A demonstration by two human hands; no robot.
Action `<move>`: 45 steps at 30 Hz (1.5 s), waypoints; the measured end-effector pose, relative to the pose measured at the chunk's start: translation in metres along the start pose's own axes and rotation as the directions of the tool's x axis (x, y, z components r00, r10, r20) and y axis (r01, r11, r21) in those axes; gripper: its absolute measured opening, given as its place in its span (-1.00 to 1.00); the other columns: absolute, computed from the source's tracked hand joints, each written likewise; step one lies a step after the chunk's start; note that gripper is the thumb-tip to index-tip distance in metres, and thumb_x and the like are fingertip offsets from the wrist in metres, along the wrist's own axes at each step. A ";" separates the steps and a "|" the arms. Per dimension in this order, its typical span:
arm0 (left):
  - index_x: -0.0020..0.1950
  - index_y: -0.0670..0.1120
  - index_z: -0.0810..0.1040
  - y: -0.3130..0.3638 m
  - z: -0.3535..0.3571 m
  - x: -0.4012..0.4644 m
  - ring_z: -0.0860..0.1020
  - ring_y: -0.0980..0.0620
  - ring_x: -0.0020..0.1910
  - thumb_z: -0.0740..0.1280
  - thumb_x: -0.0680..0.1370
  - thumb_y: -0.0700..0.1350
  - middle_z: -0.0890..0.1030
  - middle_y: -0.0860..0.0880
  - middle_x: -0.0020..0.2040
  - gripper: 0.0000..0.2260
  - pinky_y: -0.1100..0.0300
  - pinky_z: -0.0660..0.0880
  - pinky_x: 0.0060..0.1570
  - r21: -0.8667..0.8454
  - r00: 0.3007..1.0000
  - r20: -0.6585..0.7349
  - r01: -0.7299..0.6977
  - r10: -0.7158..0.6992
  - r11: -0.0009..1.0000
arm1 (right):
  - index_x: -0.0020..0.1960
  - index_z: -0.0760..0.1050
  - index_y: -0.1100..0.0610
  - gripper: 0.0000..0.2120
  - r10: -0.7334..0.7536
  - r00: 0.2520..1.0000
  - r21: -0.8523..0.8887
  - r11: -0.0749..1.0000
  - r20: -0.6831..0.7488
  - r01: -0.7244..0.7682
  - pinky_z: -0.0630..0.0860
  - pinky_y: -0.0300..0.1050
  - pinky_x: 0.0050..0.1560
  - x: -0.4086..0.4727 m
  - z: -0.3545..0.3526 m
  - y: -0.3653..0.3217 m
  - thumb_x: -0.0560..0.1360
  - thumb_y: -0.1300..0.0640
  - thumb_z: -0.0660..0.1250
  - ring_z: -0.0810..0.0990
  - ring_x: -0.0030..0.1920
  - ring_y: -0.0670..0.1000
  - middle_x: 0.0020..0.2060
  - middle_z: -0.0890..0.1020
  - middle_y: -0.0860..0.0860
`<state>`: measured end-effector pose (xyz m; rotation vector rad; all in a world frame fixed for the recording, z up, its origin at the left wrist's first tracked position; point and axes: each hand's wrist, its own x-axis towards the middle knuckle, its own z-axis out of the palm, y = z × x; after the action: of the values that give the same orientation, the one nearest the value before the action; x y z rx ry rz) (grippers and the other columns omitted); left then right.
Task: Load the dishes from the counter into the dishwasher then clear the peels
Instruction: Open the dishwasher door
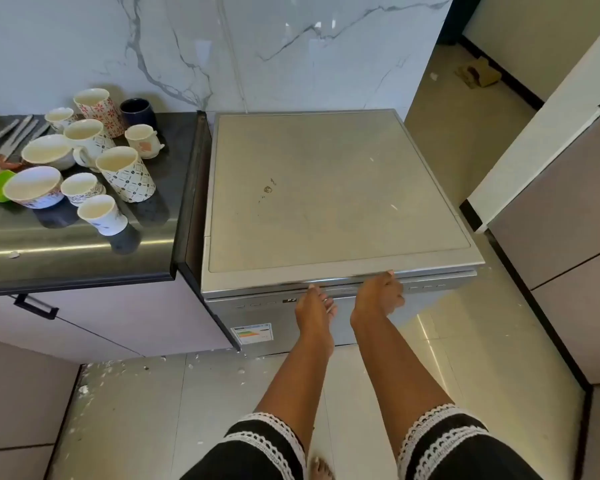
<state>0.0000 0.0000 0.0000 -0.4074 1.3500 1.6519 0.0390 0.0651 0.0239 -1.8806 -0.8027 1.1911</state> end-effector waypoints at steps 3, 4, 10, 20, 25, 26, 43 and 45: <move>0.37 -0.20 0.39 -0.005 0.007 0.003 0.55 -0.02 -0.03 0.17 0.61 0.17 0.53 -0.12 -0.02 -0.49 0.07 0.45 0.27 -0.012 0.993 -0.047 0.104 -0.104 0.995 | 0.50 0.15 0.27 -0.47 0.205 0.976 0.013 0.978 0.068 -0.206 0.32 0.09 0.29 0.011 0.001 0.001 0.68 -0.07 -0.04 0.38 0.34 0.24 0.43 0.25 0.23; 0.44 -0.19 0.32 -0.006 0.009 0.002 0.55 -0.06 0.07 0.14 0.60 0.21 0.54 -0.15 0.05 -0.42 0.06 0.41 0.33 -0.037 0.993 -0.036 0.111 -0.113 0.993 | 0.50 0.14 0.27 -0.46 0.230 0.969 0.026 0.972 0.090 -0.234 0.33 0.08 0.29 0.016 0.002 0.003 0.68 -0.08 -0.05 0.38 0.34 0.22 0.43 0.25 0.23; 0.58 -0.10 0.05 -0.004 0.018 0.003 0.28 -0.15 0.47 0.02 0.55 0.34 0.23 -0.19 0.52 -0.26 0.00 0.17 0.48 -0.268 0.994 0.035 0.105 -0.099 0.958 | 0.52 0.19 0.19 -0.32 0.339 0.901 0.088 0.923 0.270 -0.374 0.36 0.14 0.37 0.025 0.012 0.017 0.62 -0.27 -0.06 0.45 0.32 0.21 0.39 0.41 0.20; 0.57 -0.11 0.07 -0.009 0.018 0.026 0.35 -0.22 0.41 0.03 0.41 0.49 0.27 -0.24 0.48 -0.07 -0.04 0.27 0.42 -0.374 0.997 0.026 0.079 -0.074 0.924 | 0.48 0.26 0.11 -0.30 0.291 0.847 0.199 0.890 0.445 -0.410 0.37 0.03 0.28 0.040 0.009 0.028 0.57 -0.36 -0.07 0.51 0.18 0.12 0.30 0.49 0.15; 0.56 -0.14 0.12 -0.006 0.014 0.022 0.39 -0.22 0.36 -0.01 0.41 0.51 0.31 -0.27 0.44 -0.06 -0.02 0.31 0.41 -0.245 0.991 -0.042 0.115 -0.129 0.963 | 0.51 0.21 0.12 -0.17 0.330 0.851 0.139 0.899 0.408 -0.415 0.47 -0.02 0.17 0.037 0.006 0.030 0.49 -0.46 -0.05 0.51 0.18 0.14 0.27 0.48 0.18; 0.55 -0.13 0.14 -0.007 0.013 0.020 0.39 -0.22 0.36 -0.01 0.41 0.51 0.32 -0.27 0.44 -0.08 -0.02 0.33 0.40 -0.221 0.988 -0.057 0.125 -0.141 0.967 | 0.52 0.20 0.13 -0.13 0.345 0.853 0.126 0.898 0.392 -0.421 0.48 0.00 0.20 0.034 0.004 0.033 0.47 -0.48 -0.04 0.51 0.20 0.16 0.30 0.48 0.17; 0.44 0.01 0.05 -0.022 -0.097 -0.011 0.48 -0.21 0.15 0.56 0.32 0.11 0.38 -0.19 0.26 -0.11 -0.27 0.51 0.12 -0.145 0.756 -0.629 0.111 -0.178 0.983 | 0.36 0.23 0.18 -0.17 0.511 0.851 0.038 0.854 0.123 -0.518 0.52 0.07 0.12 -0.005 -0.064 0.091 0.32 -0.22 0.52 0.51 0.11 0.15 0.08 0.44 0.13; 0.49 0.03 0.01 -0.020 -0.109 -0.006 0.46 -0.23 0.22 0.60 0.26 0.06 0.35 -0.20 0.32 0.01 -0.26 0.49 0.16 -0.101 0.733 -0.649 0.179 -0.201 0.979 | 0.31 0.25 0.17 -0.18 0.524 0.849 0.004 0.851 0.062 -0.525 0.52 0.00 -0.05 -0.012 -0.064 0.088 0.28 -0.20 0.56 0.51 0.00 0.10 0.05 0.46 0.13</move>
<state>-0.0129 -0.1011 -0.0445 -1.2005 1.7132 1.3998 0.1032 -0.0069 -0.0278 -2.1283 -0.2944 1.5805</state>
